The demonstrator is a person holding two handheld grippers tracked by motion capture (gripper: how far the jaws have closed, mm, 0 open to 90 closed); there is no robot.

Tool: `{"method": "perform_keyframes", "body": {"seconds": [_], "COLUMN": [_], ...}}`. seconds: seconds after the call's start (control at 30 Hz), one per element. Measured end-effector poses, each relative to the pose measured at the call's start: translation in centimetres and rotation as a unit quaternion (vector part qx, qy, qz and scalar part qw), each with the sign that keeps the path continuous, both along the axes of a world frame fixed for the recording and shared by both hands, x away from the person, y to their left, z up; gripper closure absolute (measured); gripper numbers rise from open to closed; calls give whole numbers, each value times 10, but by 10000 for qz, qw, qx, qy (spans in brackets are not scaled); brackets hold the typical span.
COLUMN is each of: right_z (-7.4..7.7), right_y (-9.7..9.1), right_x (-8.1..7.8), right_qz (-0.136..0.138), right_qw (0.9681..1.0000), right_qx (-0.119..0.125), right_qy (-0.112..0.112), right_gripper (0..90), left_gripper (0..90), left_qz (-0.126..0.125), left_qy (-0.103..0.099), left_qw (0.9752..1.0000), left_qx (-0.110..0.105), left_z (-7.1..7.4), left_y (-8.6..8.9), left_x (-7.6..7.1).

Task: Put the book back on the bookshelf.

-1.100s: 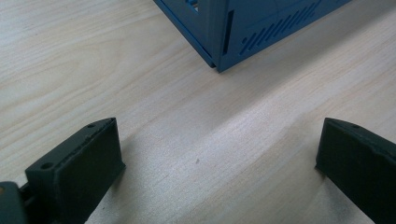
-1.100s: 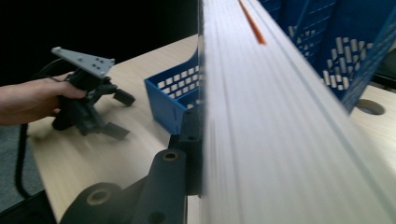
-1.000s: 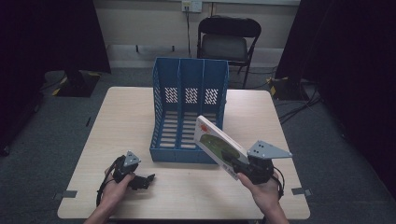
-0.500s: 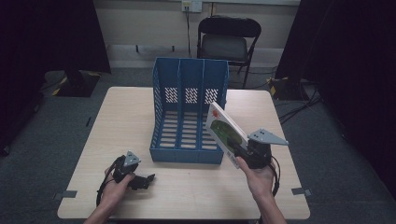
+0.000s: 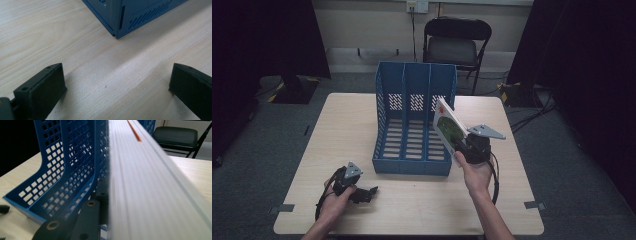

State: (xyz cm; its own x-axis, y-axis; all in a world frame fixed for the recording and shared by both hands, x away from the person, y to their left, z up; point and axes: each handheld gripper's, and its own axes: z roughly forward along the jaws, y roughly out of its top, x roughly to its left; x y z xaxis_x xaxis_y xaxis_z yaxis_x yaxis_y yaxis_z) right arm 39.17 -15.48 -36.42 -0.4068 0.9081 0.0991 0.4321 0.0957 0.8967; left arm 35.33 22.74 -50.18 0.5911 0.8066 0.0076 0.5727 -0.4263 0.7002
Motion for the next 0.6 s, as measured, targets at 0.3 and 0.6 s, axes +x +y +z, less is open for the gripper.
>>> {"method": "perform_keyframes", "body": {"seconds": [0.3, 0.6], "right_z": [-2, -13], "right_y": [20, 36], "right_x": [22, 41], "right_qz": [-311, -536], "right_qw": [9995, 9985], "right_qx": [61, 28], "right_qy": [49, 117], "right_gripper": [765, 765], "left_gripper": [0, 0], "left_qz": [-4, -4], "left_qy": [3, 2], "left_qw": [10000, 10000], "left_qx": [-4, 0], "left_z": [0, 0], "left_y": [0, 0], "left_x": [0, 0]}}
